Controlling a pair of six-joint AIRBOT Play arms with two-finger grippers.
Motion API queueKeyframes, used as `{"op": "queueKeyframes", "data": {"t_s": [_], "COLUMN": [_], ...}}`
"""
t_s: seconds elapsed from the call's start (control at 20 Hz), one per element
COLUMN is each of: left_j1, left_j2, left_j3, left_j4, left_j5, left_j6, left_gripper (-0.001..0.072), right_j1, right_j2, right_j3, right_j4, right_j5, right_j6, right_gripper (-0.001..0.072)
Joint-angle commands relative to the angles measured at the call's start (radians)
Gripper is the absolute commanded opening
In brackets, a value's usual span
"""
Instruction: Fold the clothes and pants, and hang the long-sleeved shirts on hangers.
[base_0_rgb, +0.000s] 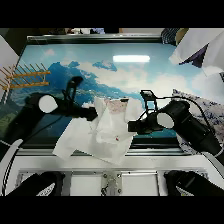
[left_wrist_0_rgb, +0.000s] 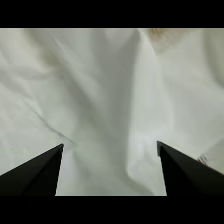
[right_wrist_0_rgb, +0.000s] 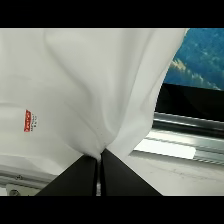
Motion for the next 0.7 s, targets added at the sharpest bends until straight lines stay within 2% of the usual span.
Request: {"op": "queueKeyframes", "data": {"t_s": [0.0,0.1,0.2,0.4,0.65], "left_j1": [0.151,0.250,0.364,0.581,0.707], "left_j2": [-0.001,-0.016,-0.059,-0.186,-0.241], "left_j3": [0.071,0.074,0.074,0.075,0.075], "left_j4": [0.190,0.360,0.463,0.477,0.481], "left_j5": [0.099,0.176,0.224,0.265,0.227], "left_j6": [0.026,0.026,0.026,0.018,-0.010], "left_gripper": [0.0634,0.0635,0.0636,0.0636,0.0635], "right_j1": [0.001,0.001,0.001,0.001,0.001], "right_j2": [0.001,0.001,0.001,0.001,0.001], "right_j3": [0.000,0.000,0.000,0.000,0.000], "right_j4": [0.000,0.000,0.000,0.002,0.012], "right_j5": [0.001,0.004,0.005,0.005,0.035], "right_j6": [-0.001,-0.007,-0.007,-0.007,-0.019], "right_gripper": [0.0023,0.0023,0.0023,0.0023,0.0023]}}
